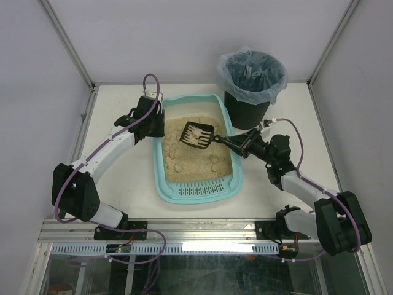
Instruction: Clean the litter box
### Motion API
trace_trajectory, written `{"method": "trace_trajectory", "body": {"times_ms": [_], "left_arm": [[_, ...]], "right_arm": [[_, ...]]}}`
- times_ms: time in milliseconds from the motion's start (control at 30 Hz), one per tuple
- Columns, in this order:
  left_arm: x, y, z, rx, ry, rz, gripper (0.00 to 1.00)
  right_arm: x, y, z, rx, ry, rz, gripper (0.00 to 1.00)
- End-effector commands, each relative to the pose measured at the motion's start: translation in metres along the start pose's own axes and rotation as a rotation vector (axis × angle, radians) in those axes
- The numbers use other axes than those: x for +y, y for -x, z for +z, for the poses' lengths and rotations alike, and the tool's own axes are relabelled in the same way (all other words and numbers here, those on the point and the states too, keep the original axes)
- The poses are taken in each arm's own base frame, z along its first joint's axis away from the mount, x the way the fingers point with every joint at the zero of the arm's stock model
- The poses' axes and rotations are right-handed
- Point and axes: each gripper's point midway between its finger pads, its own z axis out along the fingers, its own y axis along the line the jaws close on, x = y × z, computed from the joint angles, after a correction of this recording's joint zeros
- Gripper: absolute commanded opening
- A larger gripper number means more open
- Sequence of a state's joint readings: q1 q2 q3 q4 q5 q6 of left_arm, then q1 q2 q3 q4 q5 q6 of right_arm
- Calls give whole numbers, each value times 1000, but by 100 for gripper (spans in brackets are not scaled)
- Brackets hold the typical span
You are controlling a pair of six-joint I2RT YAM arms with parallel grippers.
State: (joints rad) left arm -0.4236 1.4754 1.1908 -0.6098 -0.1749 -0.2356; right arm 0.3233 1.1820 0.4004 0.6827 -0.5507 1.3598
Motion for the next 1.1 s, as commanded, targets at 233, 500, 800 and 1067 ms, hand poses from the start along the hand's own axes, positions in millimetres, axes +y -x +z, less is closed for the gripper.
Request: {"method": "trace_trajectory", "body": {"times_ms": [233,500,800,1067], "left_arm": [[-2,4,11,-1,-24,17,12],[-2,4,11,-5,-20,18,13],[-3,5,12,-4,-25,15,13],[-2,4,13,0,-22,17,14]], "right_arm": [[15,26,-16,-106,77,44,0],[32,13,-9,-33,96,-32,0],[42,4,-13,46,84,-114,0],[34,17,-22,-13,98,-47,0]]}}
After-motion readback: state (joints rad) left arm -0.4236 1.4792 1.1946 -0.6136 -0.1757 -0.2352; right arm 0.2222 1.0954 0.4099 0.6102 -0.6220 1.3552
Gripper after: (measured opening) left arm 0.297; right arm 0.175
